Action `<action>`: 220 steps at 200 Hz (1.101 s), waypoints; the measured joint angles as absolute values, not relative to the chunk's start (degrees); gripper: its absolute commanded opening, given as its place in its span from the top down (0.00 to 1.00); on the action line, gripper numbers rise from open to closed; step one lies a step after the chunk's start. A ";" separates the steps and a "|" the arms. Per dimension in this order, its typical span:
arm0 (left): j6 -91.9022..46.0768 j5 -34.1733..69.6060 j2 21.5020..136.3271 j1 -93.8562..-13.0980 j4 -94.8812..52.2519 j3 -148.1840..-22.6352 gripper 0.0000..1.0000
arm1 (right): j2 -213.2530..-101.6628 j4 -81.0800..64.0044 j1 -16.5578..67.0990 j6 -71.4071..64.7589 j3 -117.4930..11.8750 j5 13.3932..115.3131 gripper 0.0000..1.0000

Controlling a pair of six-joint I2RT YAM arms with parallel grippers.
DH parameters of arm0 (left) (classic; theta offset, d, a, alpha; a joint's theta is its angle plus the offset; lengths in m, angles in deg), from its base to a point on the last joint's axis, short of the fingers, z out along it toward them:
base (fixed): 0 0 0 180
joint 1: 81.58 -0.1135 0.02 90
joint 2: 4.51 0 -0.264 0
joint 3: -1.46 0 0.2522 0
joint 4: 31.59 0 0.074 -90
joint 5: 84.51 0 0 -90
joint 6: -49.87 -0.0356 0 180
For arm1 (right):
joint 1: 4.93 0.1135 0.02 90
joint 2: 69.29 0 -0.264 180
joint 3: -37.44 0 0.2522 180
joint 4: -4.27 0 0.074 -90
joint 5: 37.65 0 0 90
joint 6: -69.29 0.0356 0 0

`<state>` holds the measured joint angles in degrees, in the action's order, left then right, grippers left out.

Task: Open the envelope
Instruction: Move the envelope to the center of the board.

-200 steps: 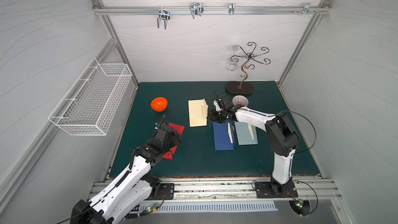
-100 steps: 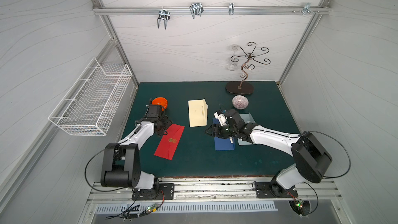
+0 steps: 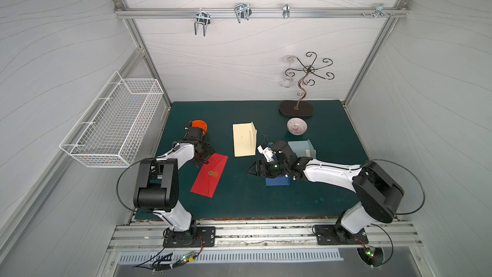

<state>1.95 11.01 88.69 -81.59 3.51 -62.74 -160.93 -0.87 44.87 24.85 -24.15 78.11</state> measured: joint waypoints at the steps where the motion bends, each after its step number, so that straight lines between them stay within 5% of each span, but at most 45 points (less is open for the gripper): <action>1: 1.95 11.01 88.65 -81.59 3.42 -62.57 0.24 | -160.97 -0.87 44.87 24.85 -24.15 78.11 0.19; 103: 5.36 16.19 74.05 -80.76 -3.26 -46.87 0.25 | -164.01 -0.87 44.87 26.38 -25.07 79.12 0.20; 220: 14.28 18.50 57.42 -64.78 -8.88 -32.45 0.35 | -171.55 -0.93 47.51 29.44 -26.14 79.40 0.35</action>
